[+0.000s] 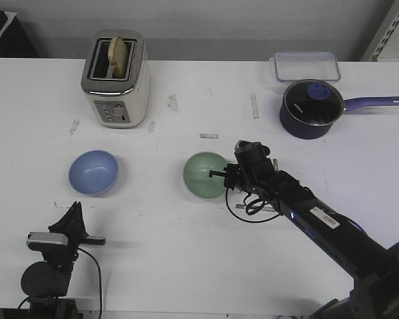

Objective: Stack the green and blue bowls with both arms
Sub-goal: 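Slide the pale green bowl with the right gripper toward the table center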

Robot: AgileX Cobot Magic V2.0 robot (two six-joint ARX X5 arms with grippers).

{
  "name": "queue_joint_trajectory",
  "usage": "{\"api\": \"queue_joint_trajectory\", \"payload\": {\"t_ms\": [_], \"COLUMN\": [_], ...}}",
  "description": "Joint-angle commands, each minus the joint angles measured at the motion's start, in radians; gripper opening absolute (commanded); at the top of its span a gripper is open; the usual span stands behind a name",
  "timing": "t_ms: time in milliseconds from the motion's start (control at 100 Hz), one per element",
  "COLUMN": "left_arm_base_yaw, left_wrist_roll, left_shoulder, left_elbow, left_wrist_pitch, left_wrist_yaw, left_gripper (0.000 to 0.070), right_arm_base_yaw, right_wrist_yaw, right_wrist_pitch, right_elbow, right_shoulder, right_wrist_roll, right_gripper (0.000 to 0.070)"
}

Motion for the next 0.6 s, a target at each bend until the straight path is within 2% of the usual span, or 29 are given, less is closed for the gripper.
{"api": "queue_joint_trajectory", "payload": {"t_ms": [0, 500, 540, 590], "left_arm_base_yaw": [-0.002, -0.002, -0.002, -0.002], "left_wrist_roll": [0.005, 0.005, 0.005, 0.005], "left_shoulder": [-0.002, -0.002, -0.002, -0.002], "left_elbow": [-0.022, -0.022, -0.022, -0.022], "left_wrist_pitch": [0.013, 0.013, 0.013, 0.013], "left_wrist_yaw": [-0.002, -0.002, -0.002, -0.002], "left_gripper": [0.0004, 0.0004, 0.0004, 0.0004], "right_arm_base_yaw": [0.013, 0.011, 0.011, 0.011], "right_wrist_yaw": [0.005, 0.038, 0.045, 0.055], "right_wrist_pitch": [0.021, 0.025, 0.025, 0.026], "right_elbow": [0.015, 0.015, 0.015, 0.015], "right_shoulder": [0.034, 0.060, 0.060, 0.060], "right_wrist_roll": [0.024, 0.026, 0.026, 0.026], "right_gripper": [0.0006, 0.0016, 0.0033, 0.0100]}}
